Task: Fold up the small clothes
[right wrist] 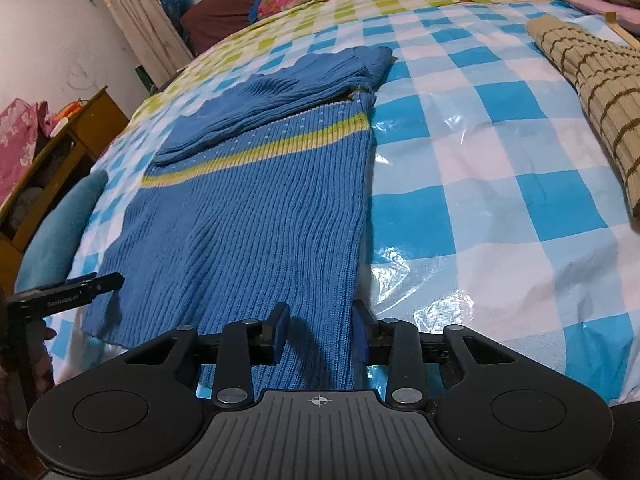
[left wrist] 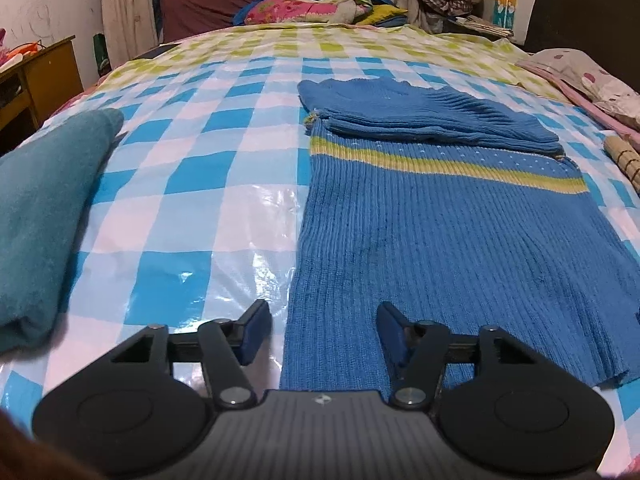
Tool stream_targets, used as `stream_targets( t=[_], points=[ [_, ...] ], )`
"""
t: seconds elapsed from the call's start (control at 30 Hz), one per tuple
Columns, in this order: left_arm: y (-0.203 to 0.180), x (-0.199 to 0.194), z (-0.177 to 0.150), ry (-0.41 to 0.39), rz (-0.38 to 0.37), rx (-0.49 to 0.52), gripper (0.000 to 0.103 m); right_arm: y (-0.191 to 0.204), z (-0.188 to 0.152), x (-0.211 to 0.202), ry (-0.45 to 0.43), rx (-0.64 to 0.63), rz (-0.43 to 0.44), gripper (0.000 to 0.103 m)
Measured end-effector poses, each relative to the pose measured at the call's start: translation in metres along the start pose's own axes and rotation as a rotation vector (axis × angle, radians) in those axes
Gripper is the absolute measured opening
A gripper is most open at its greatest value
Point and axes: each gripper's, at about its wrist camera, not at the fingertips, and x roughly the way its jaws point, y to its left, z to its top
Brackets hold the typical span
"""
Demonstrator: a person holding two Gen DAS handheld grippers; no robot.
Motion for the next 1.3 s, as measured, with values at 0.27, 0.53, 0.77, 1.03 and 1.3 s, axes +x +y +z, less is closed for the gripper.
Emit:
stream_targets(
  t=[0.27,0.53,0.77,1.03,1.3],
  points=[
    [0.001,-0.003,0.0,0.013,-0.025,-0.015,0.049,0.0,-0.003,0.001,-0.003,0.026,0.03,0.027],
    [-0.001,-0.002,0.003,0.031,-0.038,-0.005,0.045,-0.001,-0.002,0.005,-0.004,0.05,0.05,0.025],
    [0.01,-0.009,0.019,0.018,-0.157,-0.123,0.015,-0.002,0.005,0.003,-0.042,0.115,0.15,0.006],
    [0.024,-0.004,0.076,-0.099,-0.309,-0.288,0.015,0.002,0.052,-0.005,-0.234,0.237,0.344,0.006],
    [0.025,0.04,0.152,-0.202,-0.307,-0.316,0.015,-0.013,0.132,0.02,-0.417,0.353,0.389,0.006]
  ],
)
